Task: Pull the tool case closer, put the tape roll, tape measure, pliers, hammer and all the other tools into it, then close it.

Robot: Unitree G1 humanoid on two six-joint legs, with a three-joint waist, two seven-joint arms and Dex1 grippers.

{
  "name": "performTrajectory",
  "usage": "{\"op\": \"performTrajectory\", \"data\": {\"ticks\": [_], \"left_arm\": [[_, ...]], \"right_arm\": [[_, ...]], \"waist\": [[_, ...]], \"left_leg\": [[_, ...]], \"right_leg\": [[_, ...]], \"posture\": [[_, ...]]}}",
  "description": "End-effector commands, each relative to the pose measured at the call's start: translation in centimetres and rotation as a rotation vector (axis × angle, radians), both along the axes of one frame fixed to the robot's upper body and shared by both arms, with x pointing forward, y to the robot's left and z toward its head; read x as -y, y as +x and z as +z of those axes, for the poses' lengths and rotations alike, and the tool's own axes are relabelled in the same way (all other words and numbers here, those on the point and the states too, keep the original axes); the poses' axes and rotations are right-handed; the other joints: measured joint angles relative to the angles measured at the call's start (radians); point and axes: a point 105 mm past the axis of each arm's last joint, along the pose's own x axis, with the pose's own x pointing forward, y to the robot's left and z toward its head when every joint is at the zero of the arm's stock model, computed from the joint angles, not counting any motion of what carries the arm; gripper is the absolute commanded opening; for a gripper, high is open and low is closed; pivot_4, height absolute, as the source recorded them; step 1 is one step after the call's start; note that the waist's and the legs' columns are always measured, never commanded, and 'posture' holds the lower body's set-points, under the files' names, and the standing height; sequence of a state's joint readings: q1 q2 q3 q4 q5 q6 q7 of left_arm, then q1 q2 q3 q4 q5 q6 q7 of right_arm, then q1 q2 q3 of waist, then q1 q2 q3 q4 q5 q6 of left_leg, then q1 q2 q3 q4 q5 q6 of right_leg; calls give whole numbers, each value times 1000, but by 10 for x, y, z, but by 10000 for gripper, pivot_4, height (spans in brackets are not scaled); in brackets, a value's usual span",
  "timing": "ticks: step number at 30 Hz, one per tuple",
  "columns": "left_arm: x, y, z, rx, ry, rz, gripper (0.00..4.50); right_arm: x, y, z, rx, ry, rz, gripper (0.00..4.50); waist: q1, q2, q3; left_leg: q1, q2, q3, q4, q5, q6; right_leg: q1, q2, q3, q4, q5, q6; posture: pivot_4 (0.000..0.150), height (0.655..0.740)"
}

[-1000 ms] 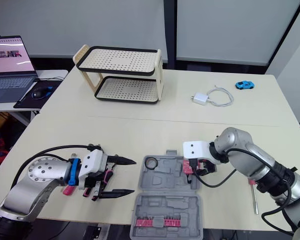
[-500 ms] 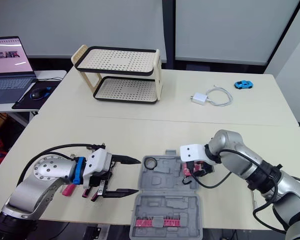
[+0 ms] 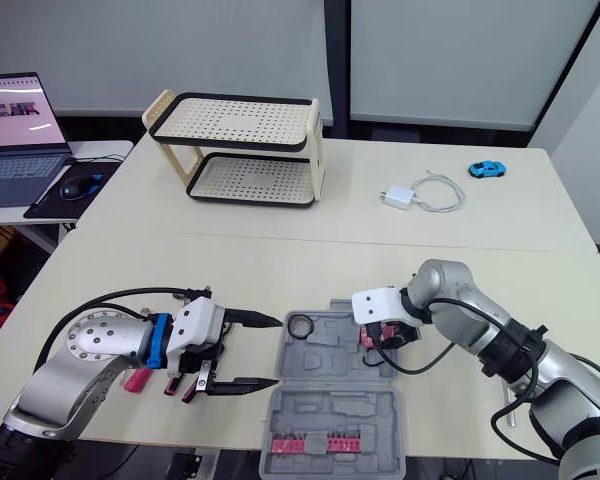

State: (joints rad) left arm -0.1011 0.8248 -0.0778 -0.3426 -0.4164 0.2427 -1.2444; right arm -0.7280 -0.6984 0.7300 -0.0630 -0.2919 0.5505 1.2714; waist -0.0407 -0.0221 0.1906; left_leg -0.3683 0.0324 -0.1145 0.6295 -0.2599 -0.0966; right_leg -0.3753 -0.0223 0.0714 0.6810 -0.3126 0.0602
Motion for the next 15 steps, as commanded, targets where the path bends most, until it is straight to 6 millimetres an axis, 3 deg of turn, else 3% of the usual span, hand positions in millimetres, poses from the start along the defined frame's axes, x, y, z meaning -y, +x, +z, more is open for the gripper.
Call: {"op": "performTrajectory", "data": {"ticks": [1,3,7,15], "left_arm": [[3,-3,3,21,-11,-23,45000],[3,-3,3,20,-12,-24,45000],[4,-4,3,10,-14,-28,45000],[4,-3,4,7,-19,-10,45000]], "right_arm": [[-2,0,8,25,14,22,31338],[-3,1,11,42,24,26,31338],[-5,1,23,57,41,38,43846],[-13,-12,53,54,174,79,44633]], "waist": [[0,0,0],[0,0,0],[-1,0,0],[0,0,0]], "left_leg": [[0,0,0,0,0,0],[0,0,0,0,0,0],[0,0,0,0,0,0],[0,0,0,0,0,0]], "right_leg": [[0,0,0,0,0,0],[0,0,0,0,0,0],[0,0,0,0,0,0],[0,0,0,0,0,0]], "posture": [[1500,7350],[1500,7350],[1500,7350],[1500,7350]]}}
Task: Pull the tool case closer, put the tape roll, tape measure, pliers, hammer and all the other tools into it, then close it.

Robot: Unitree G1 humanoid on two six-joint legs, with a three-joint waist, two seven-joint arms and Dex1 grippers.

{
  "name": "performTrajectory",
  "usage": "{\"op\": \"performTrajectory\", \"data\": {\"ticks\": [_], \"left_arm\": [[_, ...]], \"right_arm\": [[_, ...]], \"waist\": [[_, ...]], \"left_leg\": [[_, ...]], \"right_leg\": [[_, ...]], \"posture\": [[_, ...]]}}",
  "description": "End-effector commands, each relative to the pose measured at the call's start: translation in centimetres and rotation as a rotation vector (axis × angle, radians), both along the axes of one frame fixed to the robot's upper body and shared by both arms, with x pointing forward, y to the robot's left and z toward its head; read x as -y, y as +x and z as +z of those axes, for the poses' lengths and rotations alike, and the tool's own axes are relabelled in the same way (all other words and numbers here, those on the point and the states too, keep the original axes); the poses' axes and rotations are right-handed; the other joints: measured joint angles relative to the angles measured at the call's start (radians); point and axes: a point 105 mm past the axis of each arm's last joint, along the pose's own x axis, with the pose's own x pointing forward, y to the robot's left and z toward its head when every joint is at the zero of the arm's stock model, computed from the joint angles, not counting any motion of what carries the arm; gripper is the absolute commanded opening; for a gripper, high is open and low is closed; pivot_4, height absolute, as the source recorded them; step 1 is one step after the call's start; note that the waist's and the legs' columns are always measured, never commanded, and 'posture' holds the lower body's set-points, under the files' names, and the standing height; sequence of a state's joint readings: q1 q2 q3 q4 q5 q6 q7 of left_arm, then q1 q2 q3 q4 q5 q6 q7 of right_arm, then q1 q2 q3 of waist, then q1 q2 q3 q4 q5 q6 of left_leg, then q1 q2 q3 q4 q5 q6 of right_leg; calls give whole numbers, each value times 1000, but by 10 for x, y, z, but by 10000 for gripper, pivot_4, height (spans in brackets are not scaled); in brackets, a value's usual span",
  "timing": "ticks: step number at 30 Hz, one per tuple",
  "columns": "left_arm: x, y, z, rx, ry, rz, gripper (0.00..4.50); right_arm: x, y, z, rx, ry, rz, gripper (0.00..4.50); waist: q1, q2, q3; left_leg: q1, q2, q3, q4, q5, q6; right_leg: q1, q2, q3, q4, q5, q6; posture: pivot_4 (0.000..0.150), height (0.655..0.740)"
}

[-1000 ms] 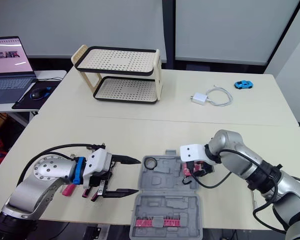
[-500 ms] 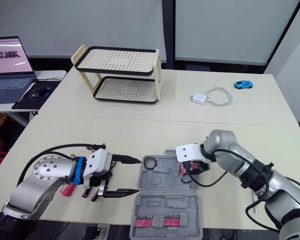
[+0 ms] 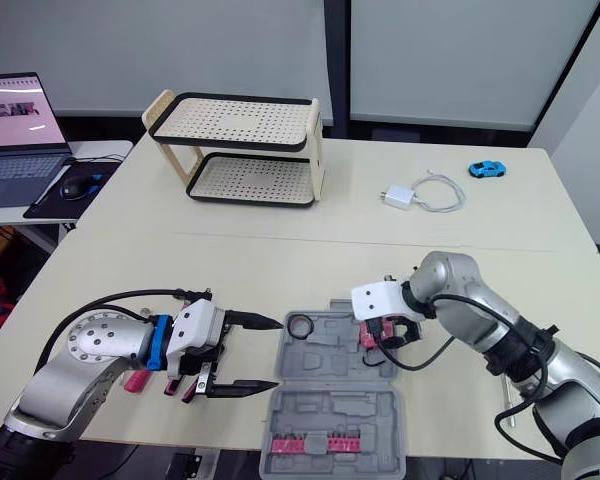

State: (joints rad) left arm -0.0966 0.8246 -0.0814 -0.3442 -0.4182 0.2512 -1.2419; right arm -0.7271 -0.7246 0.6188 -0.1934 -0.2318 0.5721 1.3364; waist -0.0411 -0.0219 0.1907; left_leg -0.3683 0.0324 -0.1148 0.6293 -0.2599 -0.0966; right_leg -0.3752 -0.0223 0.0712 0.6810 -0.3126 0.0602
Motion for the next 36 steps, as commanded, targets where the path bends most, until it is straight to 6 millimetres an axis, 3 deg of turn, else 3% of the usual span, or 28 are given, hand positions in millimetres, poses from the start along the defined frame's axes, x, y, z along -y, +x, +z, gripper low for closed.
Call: {"op": "performTrajectory", "data": {"ticks": [1,5,9,15,27,33,36], "left_arm": [[3,-1,6,20,-18,-9,45000],[1,0,6,18,-18,3,45000],[0,0,5,15,-18,3,45000],[-2,1,5,14,-16,0,45000],[-1,2,5,20,-16,-6,45000],[0,3,6,23,-14,-12,45000],[2,4,8,27,-23,-21,45000]], "right_arm": [[-5,-8,20,22,104,32,44633],[-1,-14,18,24,198,2,42907],[2,-20,14,-4,234,-25,30988],[1,-21,13,-11,262,-55,19012],[10,-16,-6,-26,375,-143,19012],[13,-17,-13,-25,396,-163,8532],[14,-16,-17,-24,399,-176,8532]], "waist": [[0,0,0],[4,0,0],[6,0,0],[0,0,0],[0,0,0],[-1,0,0],[-1,0,0]], "left_leg": [[0,0,0,0,0,0],[0,0,-1,0,0,0],[0,0,0,0,0,0],[0,0,0,0,0,0],[0,0,0,0,0,0],[0,0,0,0,0,0],[0,0,0,0,0,0]], "right_leg": [[0,0,0,0,0,0],[1,0,-1,0,0,0],[0,0,0,0,0,0],[0,0,0,0,0,0],[0,0,0,0,0,0],[0,0,0,0,0,0],[0,0,0,0,0,0]], "posture": [[1500,7350],[1500,7350],[1500,7350],[1500,7350],[1500,7350],[1500,7350],[1500,7350]]}}
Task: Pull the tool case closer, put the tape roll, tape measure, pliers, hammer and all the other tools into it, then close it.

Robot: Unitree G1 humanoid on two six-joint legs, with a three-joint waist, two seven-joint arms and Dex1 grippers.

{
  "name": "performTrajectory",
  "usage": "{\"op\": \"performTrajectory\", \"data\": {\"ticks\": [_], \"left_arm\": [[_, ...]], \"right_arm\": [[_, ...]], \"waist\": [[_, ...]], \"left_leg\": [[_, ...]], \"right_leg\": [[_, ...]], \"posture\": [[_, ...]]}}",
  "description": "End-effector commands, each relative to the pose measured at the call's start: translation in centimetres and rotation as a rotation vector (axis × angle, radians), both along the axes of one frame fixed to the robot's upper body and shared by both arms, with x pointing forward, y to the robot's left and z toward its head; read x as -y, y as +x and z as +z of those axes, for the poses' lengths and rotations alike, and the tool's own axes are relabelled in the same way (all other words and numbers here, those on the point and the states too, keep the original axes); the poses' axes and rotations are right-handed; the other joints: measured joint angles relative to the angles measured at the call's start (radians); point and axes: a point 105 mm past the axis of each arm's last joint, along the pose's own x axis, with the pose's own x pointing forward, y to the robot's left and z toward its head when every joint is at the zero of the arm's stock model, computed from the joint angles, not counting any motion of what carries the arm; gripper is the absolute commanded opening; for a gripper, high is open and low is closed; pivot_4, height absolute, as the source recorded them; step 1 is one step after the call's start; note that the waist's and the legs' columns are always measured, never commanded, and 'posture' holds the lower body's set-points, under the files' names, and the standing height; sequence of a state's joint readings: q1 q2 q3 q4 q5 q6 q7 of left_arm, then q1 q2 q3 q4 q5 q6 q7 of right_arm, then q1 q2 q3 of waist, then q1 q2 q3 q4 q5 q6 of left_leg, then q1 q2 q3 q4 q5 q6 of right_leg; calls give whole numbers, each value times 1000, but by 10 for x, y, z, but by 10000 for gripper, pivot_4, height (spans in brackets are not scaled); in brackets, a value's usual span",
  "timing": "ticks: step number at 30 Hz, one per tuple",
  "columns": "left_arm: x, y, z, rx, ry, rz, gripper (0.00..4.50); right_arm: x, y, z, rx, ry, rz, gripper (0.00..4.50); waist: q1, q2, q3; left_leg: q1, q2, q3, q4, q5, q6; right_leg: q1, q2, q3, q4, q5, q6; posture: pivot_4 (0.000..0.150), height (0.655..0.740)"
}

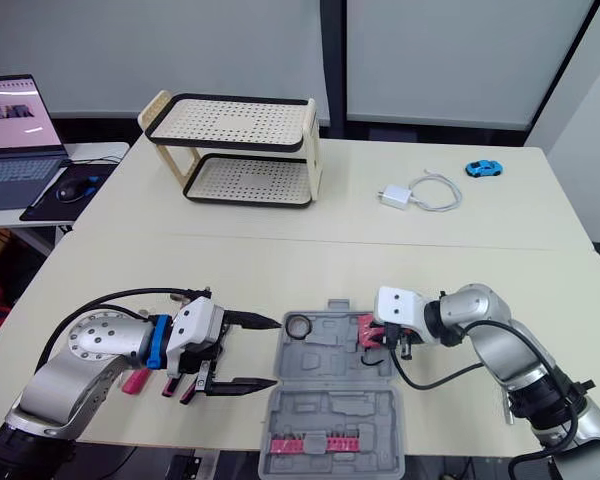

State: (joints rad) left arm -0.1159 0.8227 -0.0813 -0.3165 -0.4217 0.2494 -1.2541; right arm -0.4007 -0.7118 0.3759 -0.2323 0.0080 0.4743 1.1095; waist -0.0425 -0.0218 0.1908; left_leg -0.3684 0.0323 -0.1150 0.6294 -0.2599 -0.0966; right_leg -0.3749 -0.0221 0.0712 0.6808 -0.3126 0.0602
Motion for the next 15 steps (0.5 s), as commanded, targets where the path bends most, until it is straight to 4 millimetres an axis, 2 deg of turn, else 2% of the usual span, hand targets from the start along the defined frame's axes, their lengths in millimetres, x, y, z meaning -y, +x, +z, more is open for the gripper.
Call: {"op": "performTrajectory", "data": {"ticks": [1,10,15], "left_arm": [[5,0,8,32,-24,-27,45000],[9,0,10,36,-33,-40,45000],[8,0,9,37,-30,-40,45000]], "right_arm": [[2,2,3,28,23,-8,8532],[22,17,-30,-33,-1,-122,8532],[30,17,-53,-112,-51,-176,8532]], "waist": [[1,0,0],[0,0,0],[-1,-1,-1]], "left_leg": [[0,0,0,0,0,0],[1,0,0,0,0,0],[2,0,0,0,0,0]], "right_leg": [[0,0,0,0,0,0],[1,0,0,0,0,0],[3,0,0,0,0,0]], "posture": [[1500,7350],[1500,7350],[1500,7350]]}}
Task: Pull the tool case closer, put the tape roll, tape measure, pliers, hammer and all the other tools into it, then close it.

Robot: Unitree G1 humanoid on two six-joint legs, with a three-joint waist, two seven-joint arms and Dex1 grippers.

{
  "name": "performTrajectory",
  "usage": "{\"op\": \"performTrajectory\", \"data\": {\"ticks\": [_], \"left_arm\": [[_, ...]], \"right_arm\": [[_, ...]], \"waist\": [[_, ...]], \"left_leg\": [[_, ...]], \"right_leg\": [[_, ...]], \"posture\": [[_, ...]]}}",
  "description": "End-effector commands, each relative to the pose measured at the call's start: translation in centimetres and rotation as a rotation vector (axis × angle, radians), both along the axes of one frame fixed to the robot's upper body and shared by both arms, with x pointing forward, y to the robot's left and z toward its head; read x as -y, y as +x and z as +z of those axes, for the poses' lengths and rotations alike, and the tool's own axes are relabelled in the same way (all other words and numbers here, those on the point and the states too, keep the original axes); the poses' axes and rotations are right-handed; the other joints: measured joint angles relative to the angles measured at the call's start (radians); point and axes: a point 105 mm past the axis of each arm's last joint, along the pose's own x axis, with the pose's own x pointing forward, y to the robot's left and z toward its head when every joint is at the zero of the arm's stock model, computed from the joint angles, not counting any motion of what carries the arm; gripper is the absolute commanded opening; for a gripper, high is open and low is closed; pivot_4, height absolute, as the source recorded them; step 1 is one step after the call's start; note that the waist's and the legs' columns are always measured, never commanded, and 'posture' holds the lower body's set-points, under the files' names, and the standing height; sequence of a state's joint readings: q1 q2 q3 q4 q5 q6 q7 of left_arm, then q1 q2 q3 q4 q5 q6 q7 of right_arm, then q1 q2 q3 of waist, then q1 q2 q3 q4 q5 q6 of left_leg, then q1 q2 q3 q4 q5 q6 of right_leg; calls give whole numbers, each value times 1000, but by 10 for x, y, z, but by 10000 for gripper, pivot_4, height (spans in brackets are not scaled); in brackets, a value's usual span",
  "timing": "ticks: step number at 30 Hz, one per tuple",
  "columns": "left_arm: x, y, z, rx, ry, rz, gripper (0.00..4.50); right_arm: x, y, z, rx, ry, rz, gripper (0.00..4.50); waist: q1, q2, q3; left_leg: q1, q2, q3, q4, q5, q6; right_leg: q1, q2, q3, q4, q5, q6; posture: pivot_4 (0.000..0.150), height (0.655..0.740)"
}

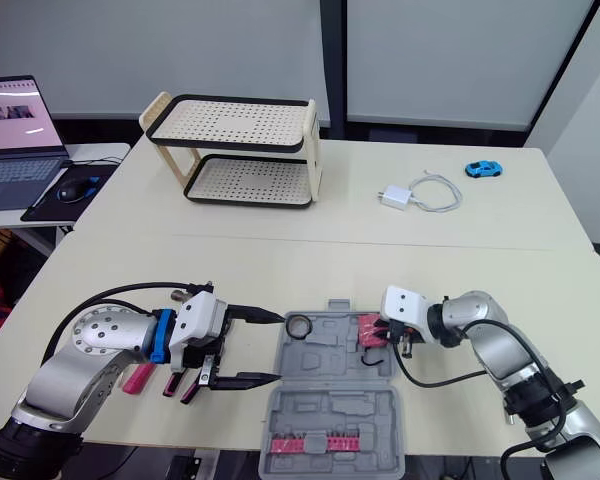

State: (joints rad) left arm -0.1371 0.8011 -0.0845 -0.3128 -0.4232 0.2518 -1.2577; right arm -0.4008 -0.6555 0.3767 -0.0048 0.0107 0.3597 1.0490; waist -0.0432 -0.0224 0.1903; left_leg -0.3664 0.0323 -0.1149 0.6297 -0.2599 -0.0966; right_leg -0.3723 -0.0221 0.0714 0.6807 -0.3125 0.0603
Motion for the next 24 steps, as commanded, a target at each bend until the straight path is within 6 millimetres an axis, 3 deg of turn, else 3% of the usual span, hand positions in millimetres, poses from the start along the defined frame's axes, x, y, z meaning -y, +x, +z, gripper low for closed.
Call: {"op": "performTrajectory", "data": {"ticks": [1,9,21,24], "left_arm": [[3,-2,6,27,-7,-28,45000],[-5,-4,4,27,10,-3,45000],[-11,-1,9,24,-8,25,45000],[-11,1,10,29,-12,31,45000]], "right_arm": [[20,-2,-29,-89,-98,-79,8532],[36,-15,-59,-189,-187,-123,8532],[40,-20,-79,-238,-116,-201,8532],[36,-17,-76,-209,-77,-191,8532]], "waist": [[0,0,-1],[2,-3,-7],[8,-13,-24],[8,-14,-26]], "left_leg": [[0,0,0,0,0,0],[2,0,0,0,0,0],[4,0,0,0,0,0],[5,0,0,0,0,0]], "right_leg": [[0,0,0,0,0,0],[2,0,0,0,0,0],[4,0,0,-1,0,0],[5,0,0,-1,0,0]], "posture": [[1500,7350],[1500,7350],[1500,7350],[1500,7350]]}}
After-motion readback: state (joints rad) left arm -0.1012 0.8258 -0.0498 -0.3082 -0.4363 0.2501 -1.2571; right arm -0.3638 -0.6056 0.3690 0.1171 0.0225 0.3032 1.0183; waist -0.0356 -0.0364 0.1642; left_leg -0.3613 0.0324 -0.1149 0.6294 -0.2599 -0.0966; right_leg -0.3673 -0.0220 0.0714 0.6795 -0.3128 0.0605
